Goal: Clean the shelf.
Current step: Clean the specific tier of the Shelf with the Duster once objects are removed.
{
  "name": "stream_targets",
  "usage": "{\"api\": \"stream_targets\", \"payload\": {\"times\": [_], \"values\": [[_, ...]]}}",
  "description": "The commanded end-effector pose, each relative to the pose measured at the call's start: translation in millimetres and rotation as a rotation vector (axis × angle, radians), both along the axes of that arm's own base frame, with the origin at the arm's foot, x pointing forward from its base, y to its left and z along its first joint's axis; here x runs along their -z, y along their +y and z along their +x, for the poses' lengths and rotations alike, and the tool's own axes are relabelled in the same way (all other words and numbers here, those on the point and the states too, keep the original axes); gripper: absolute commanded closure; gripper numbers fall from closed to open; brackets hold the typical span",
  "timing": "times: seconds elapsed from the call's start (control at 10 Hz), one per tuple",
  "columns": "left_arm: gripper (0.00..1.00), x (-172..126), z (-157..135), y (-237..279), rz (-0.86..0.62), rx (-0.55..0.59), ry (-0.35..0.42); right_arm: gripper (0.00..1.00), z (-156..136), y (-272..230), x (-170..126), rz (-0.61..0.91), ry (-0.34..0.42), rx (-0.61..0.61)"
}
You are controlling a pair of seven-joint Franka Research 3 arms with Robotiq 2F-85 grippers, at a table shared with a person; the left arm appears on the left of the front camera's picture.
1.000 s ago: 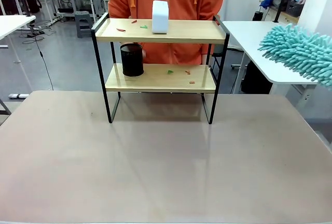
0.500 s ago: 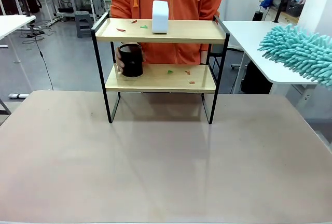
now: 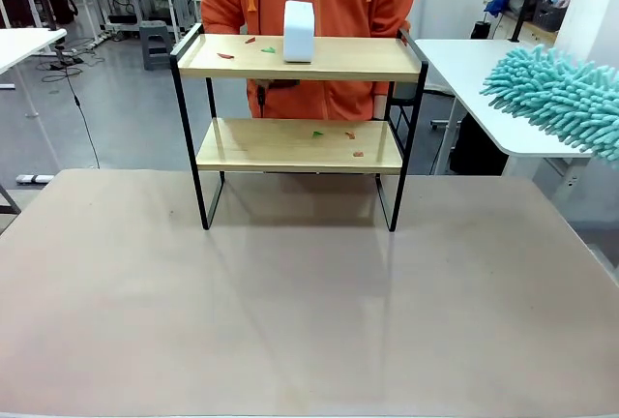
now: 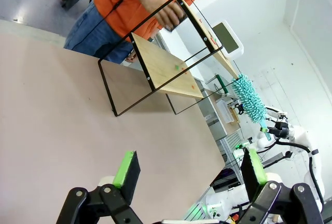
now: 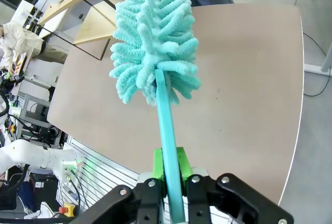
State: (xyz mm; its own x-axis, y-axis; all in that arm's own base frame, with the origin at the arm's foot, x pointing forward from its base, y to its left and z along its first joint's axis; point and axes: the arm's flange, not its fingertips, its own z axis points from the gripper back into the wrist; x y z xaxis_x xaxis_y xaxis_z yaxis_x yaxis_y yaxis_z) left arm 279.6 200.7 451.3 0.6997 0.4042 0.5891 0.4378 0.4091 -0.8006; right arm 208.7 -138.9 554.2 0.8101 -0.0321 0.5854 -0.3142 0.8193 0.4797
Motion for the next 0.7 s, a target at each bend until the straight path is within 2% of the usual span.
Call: {"api": "stream_targets", "payload": {"times": [0.0, 0.1, 0.2, 0.3, 0.4, 0.5, 0.6], "values": [[0.00, 0.3, 0.3, -2.3, -0.006, -0.001, -0.031, 1.00, -0.7, 1.8, -1.7, -0.017, 0.003, 0.015], [0.00, 0.3, 0.3, -2.3, -0.006, -0.001, -0.031, 1.00, -0.7, 1.8, -1.7, -0.017, 0.003, 0.015], [0.00, 0.3, 0.3, -2.3, -0.006, -0.001, -0.031, 0.87, 0.0, 0.0, 0.0, 0.000, 0.000, 0.000], [0.00, 0.3, 0.3, -2.3, -0.006, -0.001, -0.031, 0.87, -2.7, 10.1, -9.9, -0.036, -0.036, -0.047], [0.00, 0.3, 0.3, -2.3, -0.006, -0.001, -0.031, 0.87, -9.4, 25.0, -21.6, -0.105, -0.062, -0.116], [0.00, 0.3, 0.3, -2.3, -0.006, -0.001, -0.031, 0.87, -24.0, 47.5, -33.5, -0.198, -0.125, -0.238], [0.00, 0.3, 0.3, -2.3, -0.006, -0.001, -0.031, 0.87, -35.4, 69.3, -38.7, -0.265, -0.152, -0.333]]}}
